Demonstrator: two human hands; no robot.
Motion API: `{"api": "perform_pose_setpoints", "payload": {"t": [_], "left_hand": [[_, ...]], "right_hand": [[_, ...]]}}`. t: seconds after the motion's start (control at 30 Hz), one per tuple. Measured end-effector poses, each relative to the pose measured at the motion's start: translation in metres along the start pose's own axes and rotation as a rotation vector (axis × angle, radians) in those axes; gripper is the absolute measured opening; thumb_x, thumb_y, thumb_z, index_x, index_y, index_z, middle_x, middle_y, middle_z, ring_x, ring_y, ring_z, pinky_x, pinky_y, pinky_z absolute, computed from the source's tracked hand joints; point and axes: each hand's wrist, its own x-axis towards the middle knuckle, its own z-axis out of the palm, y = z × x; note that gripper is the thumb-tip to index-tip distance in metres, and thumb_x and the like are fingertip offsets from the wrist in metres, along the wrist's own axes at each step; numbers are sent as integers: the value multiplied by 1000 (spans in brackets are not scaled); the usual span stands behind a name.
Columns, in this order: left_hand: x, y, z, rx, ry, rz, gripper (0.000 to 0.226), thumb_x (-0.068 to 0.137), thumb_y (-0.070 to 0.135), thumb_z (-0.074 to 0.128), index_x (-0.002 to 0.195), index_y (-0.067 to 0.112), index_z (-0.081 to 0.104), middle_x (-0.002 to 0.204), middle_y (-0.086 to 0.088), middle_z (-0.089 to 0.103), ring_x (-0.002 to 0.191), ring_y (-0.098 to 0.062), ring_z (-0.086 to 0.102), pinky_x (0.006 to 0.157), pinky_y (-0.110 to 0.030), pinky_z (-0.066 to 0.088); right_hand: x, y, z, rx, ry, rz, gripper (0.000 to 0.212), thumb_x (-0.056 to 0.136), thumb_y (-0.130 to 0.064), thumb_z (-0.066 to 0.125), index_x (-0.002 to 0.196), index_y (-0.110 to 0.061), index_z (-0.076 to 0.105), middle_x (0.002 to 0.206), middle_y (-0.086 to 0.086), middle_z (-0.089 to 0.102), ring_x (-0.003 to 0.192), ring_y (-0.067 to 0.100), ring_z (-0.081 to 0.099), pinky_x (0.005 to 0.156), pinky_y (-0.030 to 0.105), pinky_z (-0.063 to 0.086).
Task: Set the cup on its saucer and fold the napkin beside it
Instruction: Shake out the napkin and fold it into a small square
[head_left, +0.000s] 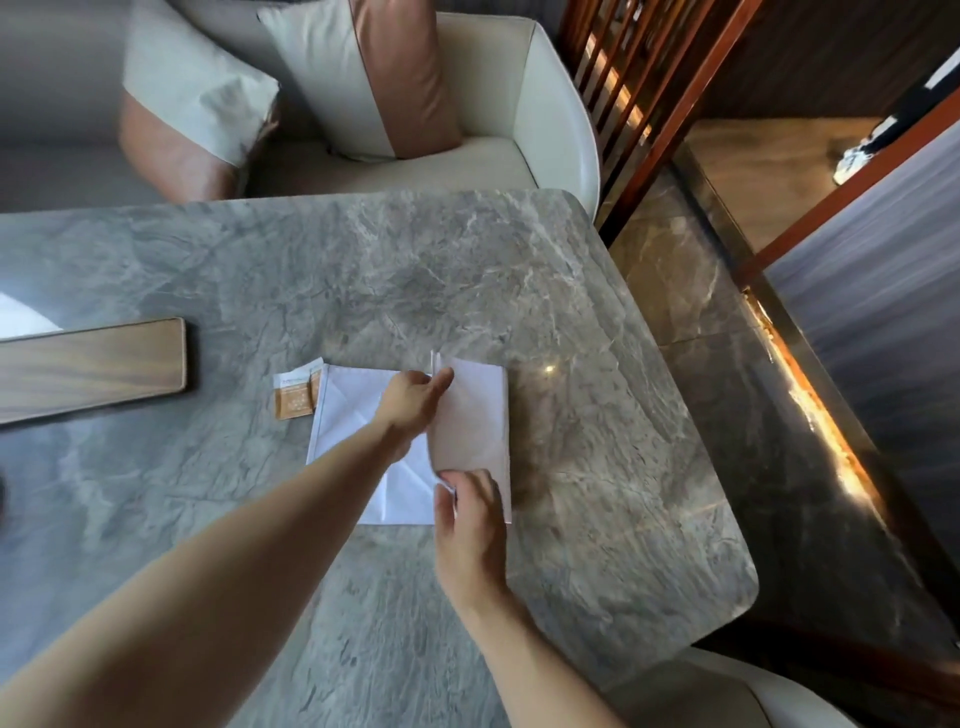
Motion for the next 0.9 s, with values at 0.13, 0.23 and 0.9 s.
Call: {"api": "perform_pose_setpoints", "payload": {"t": [0.13, 0.23, 0.9], "left_hand": [[13, -12, -35, 120, 155, -18, 37, 97, 30, 62, 65, 13, 56, 63, 0, 54, 61, -18, 51, 48, -27, 33], [17, -21, -62, 191, 171, -28, 35, 98, 28, 59, 67, 12, 57, 63, -1, 53, 59, -18, 48, 49, -28, 30], [35, -57, -114, 563, 162, 55, 36, 97, 21, 47, 62, 16, 42, 62, -2, 49, 70, -31, 52, 58, -34, 28]], "right_hand": [[-13, -17, 26, 18, -73, -54, 13, 92, -14, 60, 100, -18, 68, 98, -1, 59, 93, 18, 56, 81, 36, 52], [-18, -29, 41, 40, -92, -36, 5, 91, -22, 63, 88, -18, 62, 91, -2, 57, 88, 17, 56, 77, 39, 52], [-26, -63, 106, -193, -198, -55, 12, 92, -21, 63, 85, -11, 65, 85, 9, 63, 82, 29, 59, 74, 43, 50]]}}
